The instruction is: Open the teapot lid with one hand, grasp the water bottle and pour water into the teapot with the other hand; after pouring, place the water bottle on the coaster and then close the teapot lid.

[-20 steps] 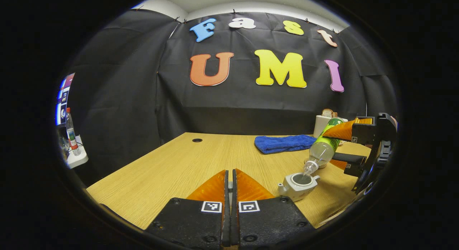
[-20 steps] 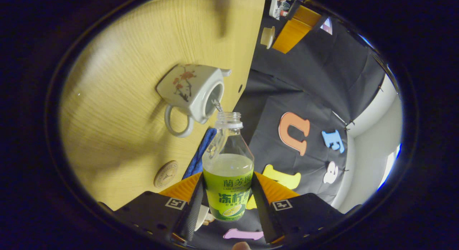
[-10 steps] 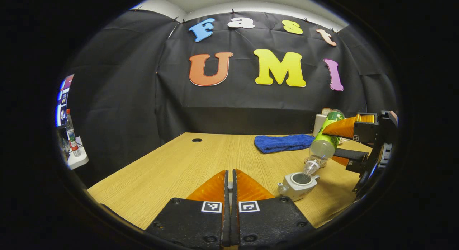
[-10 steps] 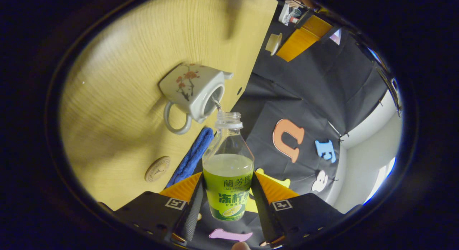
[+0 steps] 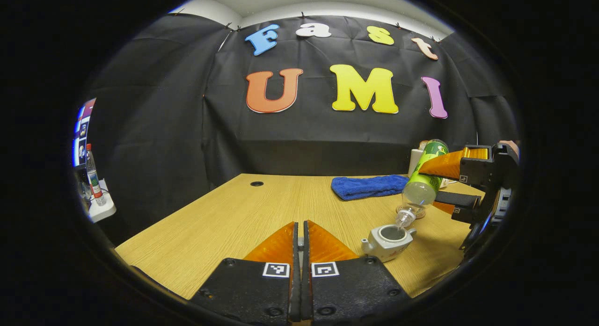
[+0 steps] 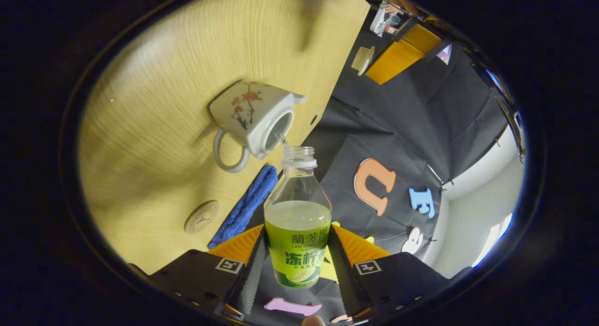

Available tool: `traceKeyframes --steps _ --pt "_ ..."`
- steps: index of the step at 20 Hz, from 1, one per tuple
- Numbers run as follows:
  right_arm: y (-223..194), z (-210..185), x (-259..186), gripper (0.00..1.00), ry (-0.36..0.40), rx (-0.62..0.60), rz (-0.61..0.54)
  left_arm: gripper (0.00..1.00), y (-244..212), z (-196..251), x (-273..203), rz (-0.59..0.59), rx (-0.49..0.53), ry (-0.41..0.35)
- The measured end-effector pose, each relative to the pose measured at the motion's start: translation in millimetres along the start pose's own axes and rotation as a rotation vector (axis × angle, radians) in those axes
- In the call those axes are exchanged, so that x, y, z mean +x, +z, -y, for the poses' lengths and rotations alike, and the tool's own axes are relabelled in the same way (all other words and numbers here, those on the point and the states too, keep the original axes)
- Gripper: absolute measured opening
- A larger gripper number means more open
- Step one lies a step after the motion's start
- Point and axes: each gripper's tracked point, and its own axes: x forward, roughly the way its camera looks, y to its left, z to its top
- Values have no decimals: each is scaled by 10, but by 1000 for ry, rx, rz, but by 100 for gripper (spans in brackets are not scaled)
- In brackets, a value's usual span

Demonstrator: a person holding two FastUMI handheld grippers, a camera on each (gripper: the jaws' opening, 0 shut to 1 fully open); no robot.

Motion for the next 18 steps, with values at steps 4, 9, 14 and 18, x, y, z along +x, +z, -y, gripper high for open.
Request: traceKeyframes --steps 4,9,14,18 --pt "-3 7 17 71 -2 -1 1 3 -7 -4 -7 -3 0 2" --pt "-5 -98 17 71 54 124 14 3 20 -109 -17 6 6 21" --pt "82 -322 -7 71 197 463 28 3 20 -145 -25 9 4 38" --pt "109 -247 -37 74 262 811 45 3 73 -76 -21 22 4 33"
